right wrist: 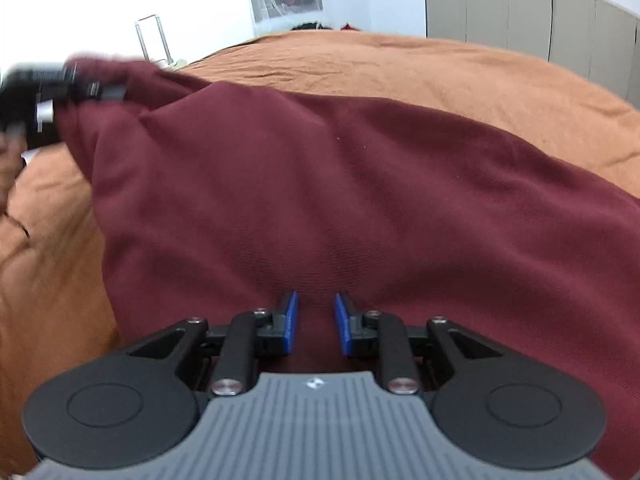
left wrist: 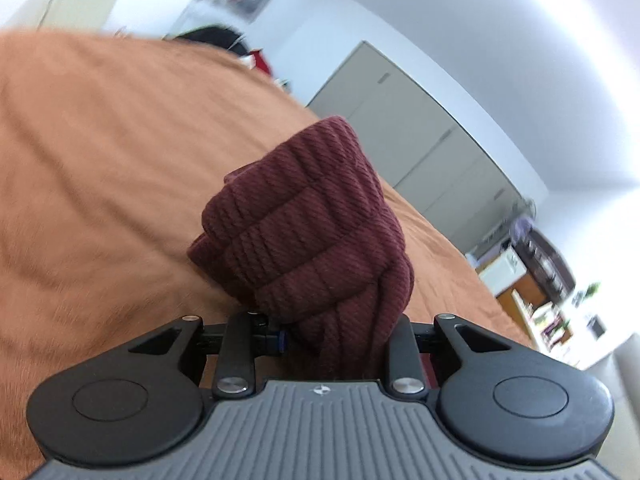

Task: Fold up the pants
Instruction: 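Lift the waistband with the left gripper and fold it over the legs, then lower the waistband onto the legs and open the left gripper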

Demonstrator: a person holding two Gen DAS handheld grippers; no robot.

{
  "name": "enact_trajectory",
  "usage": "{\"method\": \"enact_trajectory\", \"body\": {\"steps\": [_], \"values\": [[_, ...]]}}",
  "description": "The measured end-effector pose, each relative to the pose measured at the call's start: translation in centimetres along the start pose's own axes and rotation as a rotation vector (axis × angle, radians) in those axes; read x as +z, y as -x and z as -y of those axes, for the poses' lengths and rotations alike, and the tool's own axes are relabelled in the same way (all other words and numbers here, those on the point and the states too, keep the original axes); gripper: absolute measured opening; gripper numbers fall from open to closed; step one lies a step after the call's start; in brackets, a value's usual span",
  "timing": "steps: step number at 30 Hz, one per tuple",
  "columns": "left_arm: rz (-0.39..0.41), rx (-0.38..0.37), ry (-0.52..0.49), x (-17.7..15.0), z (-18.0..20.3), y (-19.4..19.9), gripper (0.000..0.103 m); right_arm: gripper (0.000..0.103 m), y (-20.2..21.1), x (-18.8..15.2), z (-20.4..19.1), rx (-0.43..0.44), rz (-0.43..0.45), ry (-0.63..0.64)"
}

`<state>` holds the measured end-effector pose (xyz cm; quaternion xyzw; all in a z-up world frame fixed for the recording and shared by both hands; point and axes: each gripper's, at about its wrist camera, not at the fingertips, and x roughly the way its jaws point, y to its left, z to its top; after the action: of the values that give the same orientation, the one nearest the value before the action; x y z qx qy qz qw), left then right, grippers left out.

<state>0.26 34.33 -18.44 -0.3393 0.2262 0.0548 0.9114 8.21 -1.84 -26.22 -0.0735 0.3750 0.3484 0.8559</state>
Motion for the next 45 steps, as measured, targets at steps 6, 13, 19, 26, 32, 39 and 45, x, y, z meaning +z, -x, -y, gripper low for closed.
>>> {"method": "enact_trajectory", "body": {"steps": [6,13,19,26,32,39,45], "values": [[0.039,-0.097,-0.169,1.7,6.5,1.5,0.030,0.019,0.5,-1.1,0.2,-0.003,0.050,-0.065],[0.037,-0.253,-0.405,0.0,15.7,2.5,0.030,0.019,1.9,-2.3,1.7,0.024,0.077,-0.088],[-0.027,-0.419,-0.545,-3.9,22.0,1.5,0.030,0.026,6.3,-2.5,2.3,-0.097,0.209,-0.027],[-0.210,-0.527,-0.602,-10.6,25.8,-2.5,0.029,0.026,11.6,-4.7,8.6,-0.235,0.240,-0.226],[-0.328,-0.504,-0.731,-18.4,27.2,-4.4,0.029,0.027,15.8,-7.8,13.0,-0.376,0.245,-0.371],[-0.358,-0.409,-1.094,-27.0,28.6,-5.0,0.039,0.027,17.9,-10.4,14.5,-0.443,0.212,-0.413],[-0.288,-0.339,-1.236,-28.8,29.2,-3.6,0.054,0.027,17.0,-9.2,15.4,-0.436,0.212,-0.447]]}}
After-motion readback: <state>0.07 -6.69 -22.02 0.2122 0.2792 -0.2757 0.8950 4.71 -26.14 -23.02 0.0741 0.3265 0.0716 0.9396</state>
